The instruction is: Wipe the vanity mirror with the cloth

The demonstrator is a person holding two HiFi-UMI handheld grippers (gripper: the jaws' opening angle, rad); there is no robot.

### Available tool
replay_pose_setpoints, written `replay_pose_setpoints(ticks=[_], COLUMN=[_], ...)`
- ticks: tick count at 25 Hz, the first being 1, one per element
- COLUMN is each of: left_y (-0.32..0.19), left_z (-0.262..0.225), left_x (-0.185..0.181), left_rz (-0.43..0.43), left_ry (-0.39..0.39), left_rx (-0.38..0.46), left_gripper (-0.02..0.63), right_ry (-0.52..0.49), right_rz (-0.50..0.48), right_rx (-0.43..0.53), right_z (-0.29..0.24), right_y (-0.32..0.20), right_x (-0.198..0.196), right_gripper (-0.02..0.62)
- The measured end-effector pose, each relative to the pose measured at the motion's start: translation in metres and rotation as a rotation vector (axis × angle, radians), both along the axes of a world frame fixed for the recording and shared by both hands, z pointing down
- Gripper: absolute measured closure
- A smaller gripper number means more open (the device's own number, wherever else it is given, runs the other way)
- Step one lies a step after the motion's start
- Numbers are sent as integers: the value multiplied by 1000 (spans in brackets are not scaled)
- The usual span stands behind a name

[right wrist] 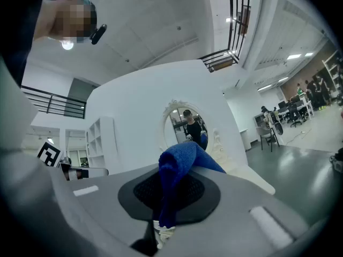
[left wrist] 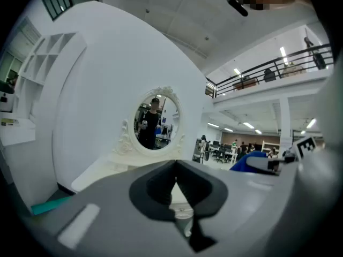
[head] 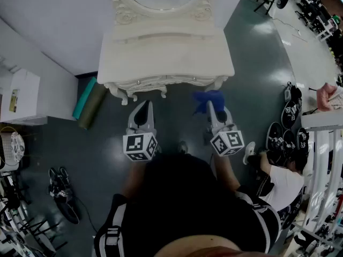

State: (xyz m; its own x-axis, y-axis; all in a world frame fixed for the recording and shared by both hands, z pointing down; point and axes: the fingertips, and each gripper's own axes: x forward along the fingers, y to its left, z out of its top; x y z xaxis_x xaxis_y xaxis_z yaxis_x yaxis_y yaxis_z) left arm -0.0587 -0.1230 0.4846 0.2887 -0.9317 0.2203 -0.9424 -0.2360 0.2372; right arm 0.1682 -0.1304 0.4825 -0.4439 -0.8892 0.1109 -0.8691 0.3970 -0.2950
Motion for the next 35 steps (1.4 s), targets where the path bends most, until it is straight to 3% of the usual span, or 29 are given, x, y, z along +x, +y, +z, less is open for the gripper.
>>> replay_pose_setpoints(ticks=[10,16,21,35], left_y=[0,1,3,18], left_z=[2,7,11,-1], left_x=[2,0,-6,-35], left_rz=[11,11,-8,-71], left_ry=[-1,-3,-12,-68], left_rx=[-5,-8,-20,-15], left_gripper=[598,598,598,598], right_ry=[12,-36,-3,0], right_rz=[16,10,-4,-79], right_rx=[-3,18,17,53], right_z=[0,-3,-1,-11], right_y=[-4,-3,0,-5], right_x=[5,4,1,-36], right_gripper=[569,566,566,566])
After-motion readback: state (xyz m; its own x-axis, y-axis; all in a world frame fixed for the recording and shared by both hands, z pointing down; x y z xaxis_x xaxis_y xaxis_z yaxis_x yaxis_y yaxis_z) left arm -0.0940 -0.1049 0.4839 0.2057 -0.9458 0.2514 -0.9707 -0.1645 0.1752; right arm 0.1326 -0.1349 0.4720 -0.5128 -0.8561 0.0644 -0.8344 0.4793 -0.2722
